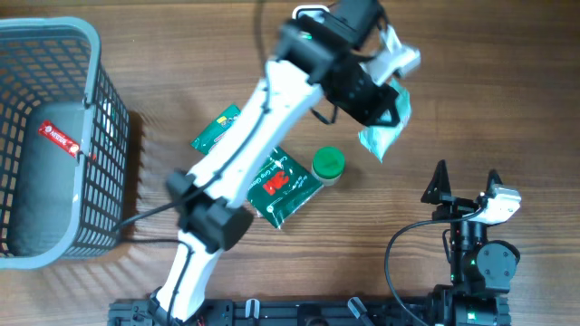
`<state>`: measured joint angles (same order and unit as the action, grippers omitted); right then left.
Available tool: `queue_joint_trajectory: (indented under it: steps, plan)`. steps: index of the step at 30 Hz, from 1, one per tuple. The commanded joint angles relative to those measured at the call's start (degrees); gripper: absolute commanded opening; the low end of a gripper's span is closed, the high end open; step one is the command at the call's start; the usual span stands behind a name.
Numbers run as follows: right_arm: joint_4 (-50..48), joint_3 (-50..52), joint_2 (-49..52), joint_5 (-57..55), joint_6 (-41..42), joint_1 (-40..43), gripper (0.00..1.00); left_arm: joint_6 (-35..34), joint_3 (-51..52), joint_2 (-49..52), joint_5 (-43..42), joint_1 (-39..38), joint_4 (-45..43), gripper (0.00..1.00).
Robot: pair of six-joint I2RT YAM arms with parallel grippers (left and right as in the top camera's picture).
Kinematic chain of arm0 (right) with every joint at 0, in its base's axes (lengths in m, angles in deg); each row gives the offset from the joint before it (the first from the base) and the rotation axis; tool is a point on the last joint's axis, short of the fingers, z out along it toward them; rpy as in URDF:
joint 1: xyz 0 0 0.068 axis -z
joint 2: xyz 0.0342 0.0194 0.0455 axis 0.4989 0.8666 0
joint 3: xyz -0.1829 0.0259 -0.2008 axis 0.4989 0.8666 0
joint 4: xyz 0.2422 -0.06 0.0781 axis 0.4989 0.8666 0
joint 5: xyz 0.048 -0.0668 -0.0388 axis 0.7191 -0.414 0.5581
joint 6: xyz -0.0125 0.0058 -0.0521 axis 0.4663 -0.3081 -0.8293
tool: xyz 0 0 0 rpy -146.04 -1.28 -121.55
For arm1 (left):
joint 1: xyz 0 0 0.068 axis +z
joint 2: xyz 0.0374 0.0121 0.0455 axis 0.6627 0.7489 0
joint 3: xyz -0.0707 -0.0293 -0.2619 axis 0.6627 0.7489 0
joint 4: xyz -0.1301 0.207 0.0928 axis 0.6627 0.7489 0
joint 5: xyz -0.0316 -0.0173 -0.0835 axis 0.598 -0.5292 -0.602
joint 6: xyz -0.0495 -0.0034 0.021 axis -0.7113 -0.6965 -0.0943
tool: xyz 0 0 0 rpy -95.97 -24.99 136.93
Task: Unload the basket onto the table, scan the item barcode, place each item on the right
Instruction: 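Carry the mint-green packet past the scanner and set it right of jar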
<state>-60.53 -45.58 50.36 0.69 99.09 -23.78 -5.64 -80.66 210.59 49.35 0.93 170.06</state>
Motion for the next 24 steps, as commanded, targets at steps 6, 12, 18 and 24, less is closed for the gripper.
queue_joint_trajectory:
  steps: [6,12,18,24]
  plan:
    - [-0.20,0.04,-0.42,0.79,-0.70,0.02,1.00,-18.47,0.35,12.37,8.68,-2.71,-2.34,0.04]
    - [-0.20,0.04,-0.42,0.79,-0.72,0.02,1.00,-30.99,0.37,19.08,8.70,-3.74,-1.97,0.04]
    - [-0.20,0.04,-0.42,0.76,-0.70,0.02,1.00,-30.91,1.31,19.34,10.97,-7.26,-0.02,0.12]
    - [-0.20,0.04,-0.42,0.76,-0.72,0.02,1.00,-30.47,1.25,18.36,14.47,-8.28,2.21,0.77]
